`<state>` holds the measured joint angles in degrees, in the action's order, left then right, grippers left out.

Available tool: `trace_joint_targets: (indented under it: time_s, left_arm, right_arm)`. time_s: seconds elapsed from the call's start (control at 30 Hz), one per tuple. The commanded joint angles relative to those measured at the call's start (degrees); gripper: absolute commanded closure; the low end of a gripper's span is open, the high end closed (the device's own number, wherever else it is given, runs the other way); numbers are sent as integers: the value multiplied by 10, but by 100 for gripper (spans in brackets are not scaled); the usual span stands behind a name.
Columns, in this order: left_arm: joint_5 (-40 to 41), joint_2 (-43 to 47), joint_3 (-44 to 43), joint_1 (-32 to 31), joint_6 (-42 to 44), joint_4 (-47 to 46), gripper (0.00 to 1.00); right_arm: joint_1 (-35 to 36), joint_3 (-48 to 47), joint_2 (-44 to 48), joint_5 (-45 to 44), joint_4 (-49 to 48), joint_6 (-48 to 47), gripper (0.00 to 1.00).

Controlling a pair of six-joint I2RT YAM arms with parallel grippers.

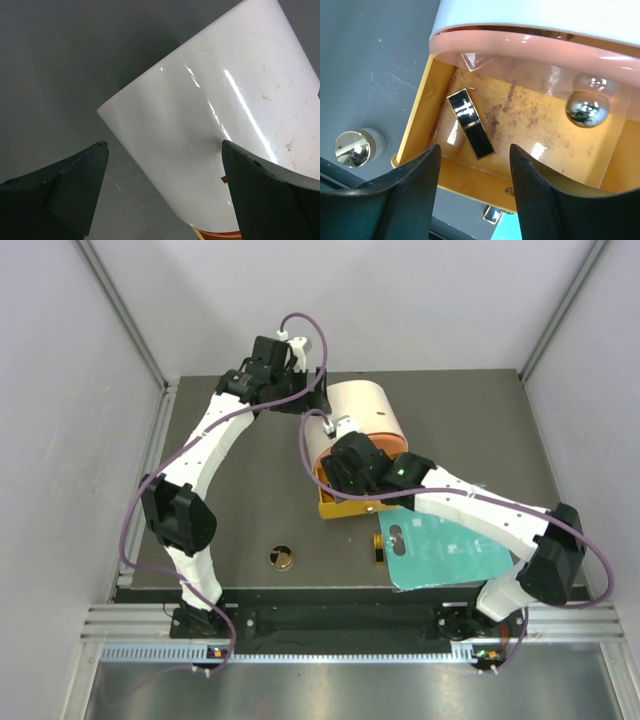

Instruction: Organize the makeup

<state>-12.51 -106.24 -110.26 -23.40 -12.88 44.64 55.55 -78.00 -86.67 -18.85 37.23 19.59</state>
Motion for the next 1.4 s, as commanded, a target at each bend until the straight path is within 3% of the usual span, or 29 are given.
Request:
trace_joint_targets:
  time_s: [0.0, 0.23, 0.43, 0.63, 0.9, 1.37]
  left_arm:
    - [29, -20, 17, -7, 27, 65, 1]
    - [31, -30, 6, -7, 30, 70, 1]
    - [27, -37, -2, -7, 29, 71, 1]
    - [35, -37, 0, -7, 30, 75, 1]
    - [38, -36, 0, -7, 34, 80, 1]
    - [54, -37, -1, -7, 43, 91, 1]
  right_arm:
    - [-5, -3, 44, -13, -25, 4, 43]
    - [-4, 25, 141, -31, -15, 20, 43]
    - [-2, 148, 255, 19, -19, 21, 43]
    - [3, 237, 304, 32, -7, 66, 44]
    - [8, 299, 303, 45, -15, 84, 43]
    - [11, 366, 202, 80, -97, 96, 46]
